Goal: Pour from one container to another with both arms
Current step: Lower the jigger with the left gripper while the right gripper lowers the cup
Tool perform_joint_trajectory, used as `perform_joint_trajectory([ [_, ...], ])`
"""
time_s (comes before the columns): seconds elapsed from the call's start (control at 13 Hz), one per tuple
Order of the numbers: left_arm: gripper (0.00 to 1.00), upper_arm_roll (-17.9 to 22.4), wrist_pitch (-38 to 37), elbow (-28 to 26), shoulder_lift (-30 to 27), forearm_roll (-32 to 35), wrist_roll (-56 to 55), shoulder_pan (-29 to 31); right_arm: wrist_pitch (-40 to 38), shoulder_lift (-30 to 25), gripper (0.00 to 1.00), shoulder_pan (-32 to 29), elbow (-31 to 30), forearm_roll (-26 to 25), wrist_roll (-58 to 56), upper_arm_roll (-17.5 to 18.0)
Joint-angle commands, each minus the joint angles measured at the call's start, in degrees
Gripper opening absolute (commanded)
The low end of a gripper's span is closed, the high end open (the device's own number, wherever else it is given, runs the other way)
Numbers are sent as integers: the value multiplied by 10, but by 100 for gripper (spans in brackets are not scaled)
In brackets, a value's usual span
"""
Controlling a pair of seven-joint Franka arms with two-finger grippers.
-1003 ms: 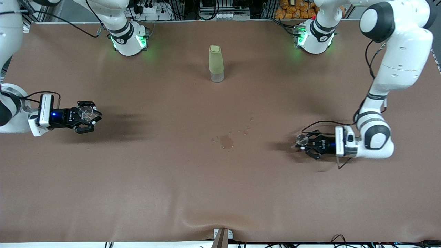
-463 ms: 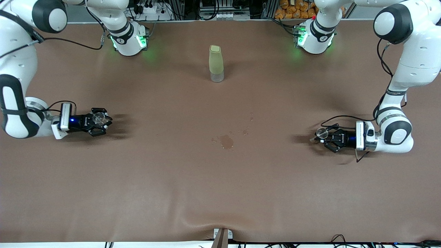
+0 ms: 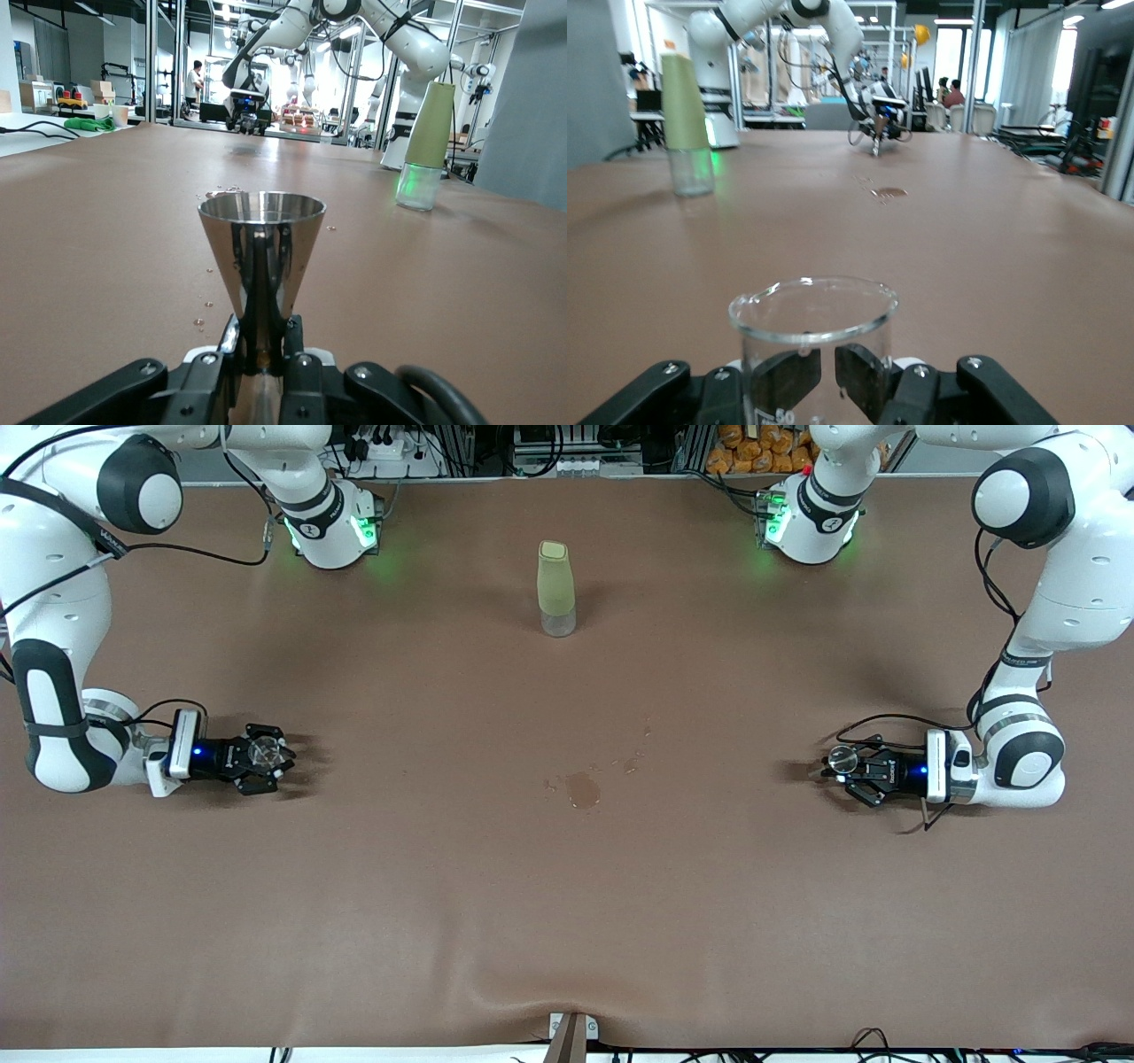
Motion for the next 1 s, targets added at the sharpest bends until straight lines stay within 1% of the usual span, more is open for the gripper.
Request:
perform_joint_trajectory([
  [0.0, 0, -2, -18, 7, 3, 18, 8, 8, 1, 39, 0, 1, 27, 27, -63, 3],
  [0.23, 0, -2, -18, 7, 3, 23, 8, 11, 2, 54, 0, 6, 28, 42, -79, 3],
  [0.54, 0, -2, -18, 8, 2, 30, 20, 18, 2, 60, 0, 7, 27, 42, -83, 3],
  [0.62, 7, -2, -18, 8, 3, 31, 24, 18, 5, 61, 0, 7, 27, 42, -87, 3],
  [0.69, 18, -2, -18, 8, 2, 31, 27, 18, 11, 60, 0, 7, 27, 41, -88, 4],
  [0.77, 24, -2, -18, 8, 2, 34, 28, 18, 16, 61, 0, 7, 27, 41, -88, 3],
  [0.85, 35, -2, -18, 8, 2, 34, 29, 18, 17, 60, 0, 8, 27, 42, -88, 3],
  [0.93, 99, -2, -18, 8, 3, 34, 38, 18, 28, 60, 0, 7, 27, 42, -89, 3],
])
